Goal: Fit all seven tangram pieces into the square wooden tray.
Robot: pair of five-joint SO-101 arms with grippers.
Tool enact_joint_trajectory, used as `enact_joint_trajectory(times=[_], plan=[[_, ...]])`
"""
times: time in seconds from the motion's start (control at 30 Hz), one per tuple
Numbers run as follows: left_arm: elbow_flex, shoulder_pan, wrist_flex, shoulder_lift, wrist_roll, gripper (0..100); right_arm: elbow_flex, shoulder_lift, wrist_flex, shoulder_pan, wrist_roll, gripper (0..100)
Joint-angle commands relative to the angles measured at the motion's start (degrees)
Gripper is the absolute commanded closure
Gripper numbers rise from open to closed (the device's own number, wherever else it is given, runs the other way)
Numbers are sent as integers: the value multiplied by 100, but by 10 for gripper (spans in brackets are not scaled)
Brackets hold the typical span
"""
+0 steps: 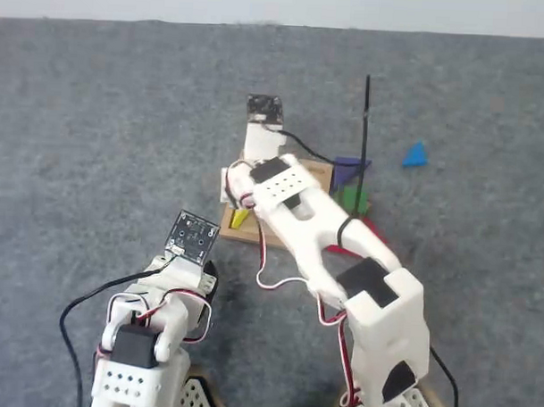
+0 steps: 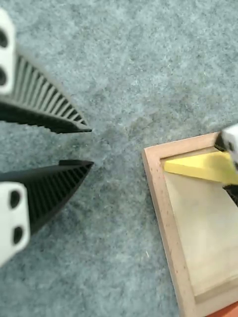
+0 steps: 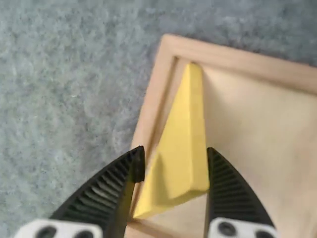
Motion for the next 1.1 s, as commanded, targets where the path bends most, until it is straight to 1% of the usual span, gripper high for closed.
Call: enact_joint_trajectory(times=[0.0,0.3,0.53,0.63,0.77,0.87,1.0,1.07], plan=[[-40,9,26,-9,35,912,-378,-215,224,286,255,805],[-40,9,26,-9,35,912,-369,-831,673,330,1160,805],[-40,9,26,-9,35,912,-343,-1015,1209,338,1538,807],[-40,9,26,-9,35,912,-334,-1279,1420,435,1864,812],[-40,9,26,-9,35,912,-141,-1956,1701,655,2295,884],[-40,9,26,-9,35,912,818,-2563,1305,664,2699,913],[-40,9,26,-9,35,912,2796,-3222,-224,699,2804,900],[-40,9,26,-9,35,912,3446,-3371,-901,716,2822,896]])
